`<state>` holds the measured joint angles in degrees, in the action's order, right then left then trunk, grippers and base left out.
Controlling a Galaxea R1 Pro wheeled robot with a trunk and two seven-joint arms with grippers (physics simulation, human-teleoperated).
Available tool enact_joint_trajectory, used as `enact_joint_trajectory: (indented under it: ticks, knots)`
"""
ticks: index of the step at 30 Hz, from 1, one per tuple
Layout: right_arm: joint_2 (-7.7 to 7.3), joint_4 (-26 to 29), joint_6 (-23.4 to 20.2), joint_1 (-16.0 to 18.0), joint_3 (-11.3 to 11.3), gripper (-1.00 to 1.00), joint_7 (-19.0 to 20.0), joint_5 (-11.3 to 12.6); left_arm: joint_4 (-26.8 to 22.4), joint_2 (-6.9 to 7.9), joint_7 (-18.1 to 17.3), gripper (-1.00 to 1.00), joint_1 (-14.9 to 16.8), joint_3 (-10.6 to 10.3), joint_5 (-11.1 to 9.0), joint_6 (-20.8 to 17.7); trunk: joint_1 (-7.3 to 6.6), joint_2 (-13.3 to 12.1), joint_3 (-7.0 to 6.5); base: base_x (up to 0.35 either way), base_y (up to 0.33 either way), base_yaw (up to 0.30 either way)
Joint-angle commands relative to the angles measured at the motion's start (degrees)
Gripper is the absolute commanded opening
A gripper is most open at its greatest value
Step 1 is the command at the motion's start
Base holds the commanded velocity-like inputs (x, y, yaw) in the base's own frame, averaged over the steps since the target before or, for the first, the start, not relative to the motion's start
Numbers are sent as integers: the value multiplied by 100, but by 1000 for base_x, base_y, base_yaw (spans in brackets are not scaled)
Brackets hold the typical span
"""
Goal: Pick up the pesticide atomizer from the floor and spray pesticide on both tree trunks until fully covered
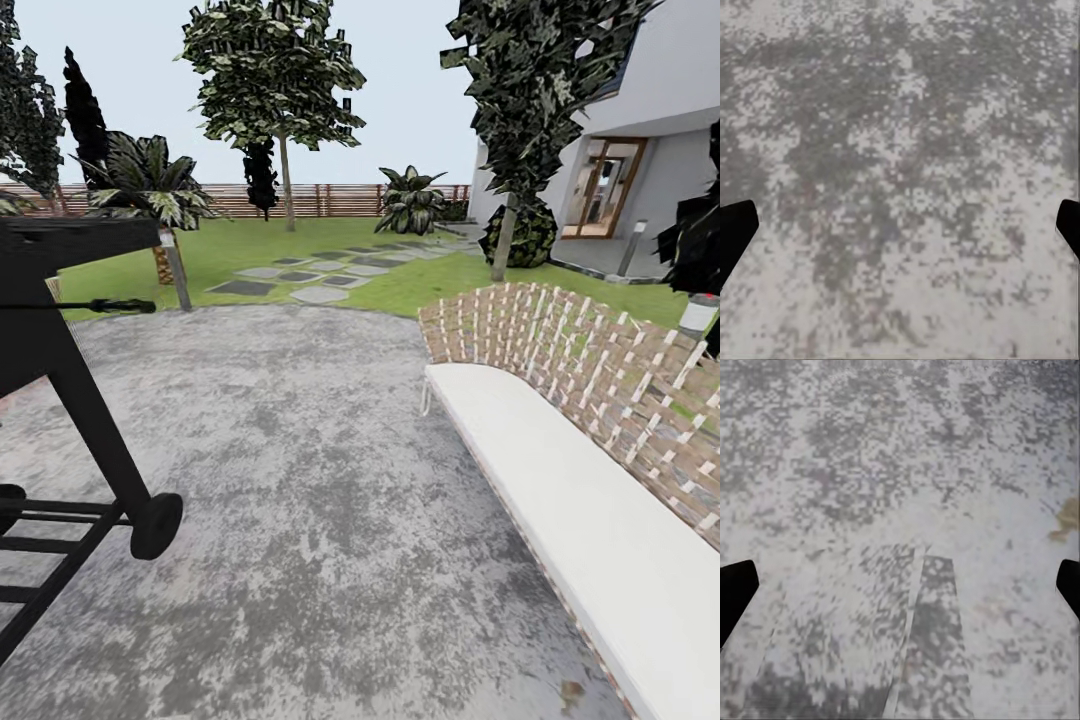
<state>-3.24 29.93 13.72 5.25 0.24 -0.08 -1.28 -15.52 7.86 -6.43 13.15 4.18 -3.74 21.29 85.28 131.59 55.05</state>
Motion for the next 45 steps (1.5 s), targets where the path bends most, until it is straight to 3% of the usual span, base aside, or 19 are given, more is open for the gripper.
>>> enact_joint_trajectory:
  ticks: [1, 45]
  knots:
    - [-1, -4, 17, 3, 2, 100, -1, -13, 5, -3, -60, 100, 3, 39, -39, 7, 2, 2, 5, 339, -78, 2]
    - [-1, -4, 17, 3, 2, 100, -1, -13, 5, 5, -60, 100, 3, 39, -39, 7, 2, 2, 5, 340, -15, 34]
